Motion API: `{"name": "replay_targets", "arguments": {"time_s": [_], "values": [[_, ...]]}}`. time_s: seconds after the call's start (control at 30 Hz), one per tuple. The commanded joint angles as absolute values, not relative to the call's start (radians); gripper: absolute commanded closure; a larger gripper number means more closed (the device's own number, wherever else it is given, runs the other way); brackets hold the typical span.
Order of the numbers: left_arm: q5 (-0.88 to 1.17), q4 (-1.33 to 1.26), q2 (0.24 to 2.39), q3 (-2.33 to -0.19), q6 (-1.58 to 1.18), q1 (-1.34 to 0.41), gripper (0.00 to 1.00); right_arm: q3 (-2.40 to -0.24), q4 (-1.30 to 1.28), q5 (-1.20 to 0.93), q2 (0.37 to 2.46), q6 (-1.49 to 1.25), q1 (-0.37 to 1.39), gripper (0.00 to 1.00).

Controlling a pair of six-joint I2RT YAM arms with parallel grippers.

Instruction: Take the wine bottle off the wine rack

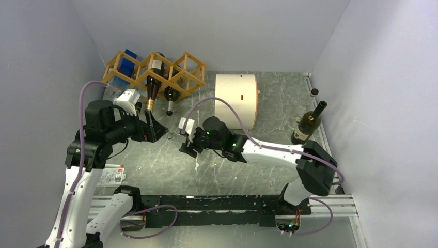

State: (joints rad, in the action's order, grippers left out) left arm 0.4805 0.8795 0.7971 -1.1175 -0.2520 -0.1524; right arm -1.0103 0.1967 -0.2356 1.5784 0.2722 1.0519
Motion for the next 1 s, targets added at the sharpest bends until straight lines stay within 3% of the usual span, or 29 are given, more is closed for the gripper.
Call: {"name": "replay_targets", "arguments": {"time_s": [0.0, 0.33, 0.43, 0.53, 0.73, 0.97], "values": [[0.44, 0.799, 0.769, -1.147, -0.24, -0.155, 0.0, -0.907, 0.298, -0.158, 1.438, 0.128, 1.023, 0.97], [0.715, 0.508, 0.862, -0.995, -0.405, -0.198, 0.06, -0.713, 0.425, -0.053, 1.258, -0.041, 0.996, 0.98], [0.576, 0.462, 0.889, -0.985, -0.43, -0.327, 0.07, -0.705, 0.427, -0.025, 1.265, -0.066, 0.994, 0.99], [0.435, 0.467, 0.953, -1.005, -0.432, -0.485, 0.16, -0.7, 0.432, -0.035, 1.266, -0.072, 0.995, 0.99], [0.221, 0.474, 1.039, -1.06, -0.399, -0.641, 0.2, -0.707, 0.409, -0.043, 1.257, -0.069, 0.993, 0.99], [0.117, 0.485, 1.122, -1.115, -0.377, -0.716, 0.46, -0.701, 0.396, -0.044, 1.239, -0.065, 0.993, 0.98]]}}
